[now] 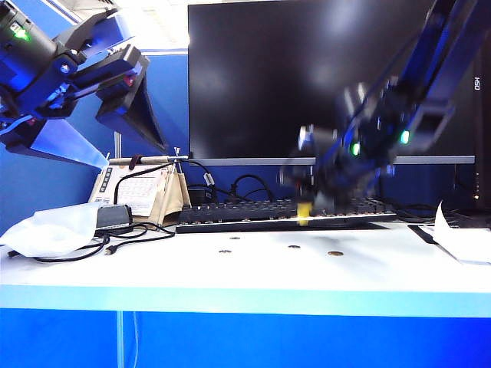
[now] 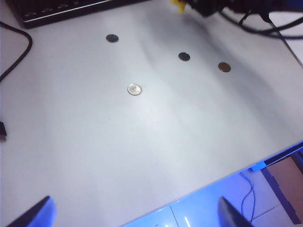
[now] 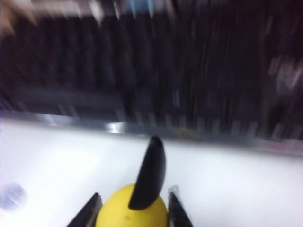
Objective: Pick up the doll and place it on the similarly colored coin.
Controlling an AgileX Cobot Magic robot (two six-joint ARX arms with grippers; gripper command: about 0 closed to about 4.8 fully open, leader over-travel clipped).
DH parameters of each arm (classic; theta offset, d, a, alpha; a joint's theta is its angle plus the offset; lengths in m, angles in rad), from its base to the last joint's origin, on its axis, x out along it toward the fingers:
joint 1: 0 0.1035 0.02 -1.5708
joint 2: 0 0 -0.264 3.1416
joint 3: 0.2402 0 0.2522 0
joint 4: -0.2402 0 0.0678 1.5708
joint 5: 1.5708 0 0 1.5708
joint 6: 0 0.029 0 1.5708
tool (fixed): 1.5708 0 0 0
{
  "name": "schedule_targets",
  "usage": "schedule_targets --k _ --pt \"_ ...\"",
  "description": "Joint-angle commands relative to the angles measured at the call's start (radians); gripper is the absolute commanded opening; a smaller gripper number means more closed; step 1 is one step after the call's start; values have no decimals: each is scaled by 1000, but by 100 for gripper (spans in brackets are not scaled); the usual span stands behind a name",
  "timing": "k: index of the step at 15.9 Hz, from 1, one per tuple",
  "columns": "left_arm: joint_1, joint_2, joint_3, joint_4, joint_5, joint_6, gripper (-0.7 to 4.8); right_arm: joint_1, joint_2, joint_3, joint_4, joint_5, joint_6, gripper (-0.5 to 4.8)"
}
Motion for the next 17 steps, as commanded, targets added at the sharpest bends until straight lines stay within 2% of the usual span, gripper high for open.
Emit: schedule_targets --k 1,4,10,17 --pt "-1 -2 0 8 -3 -2 479 0 -57 3 -64 -11 4 103" --pt "-1 -2 0 8 -2 -1 479 1 -129 -26 -126 -10 4 103" --pt "-1 -2 0 14 -2 9 479 3 -376 -422 181 -6 12 103" --pt "-1 0 0 15 1 9 479 5 -396 -663 319 -7 55 103"
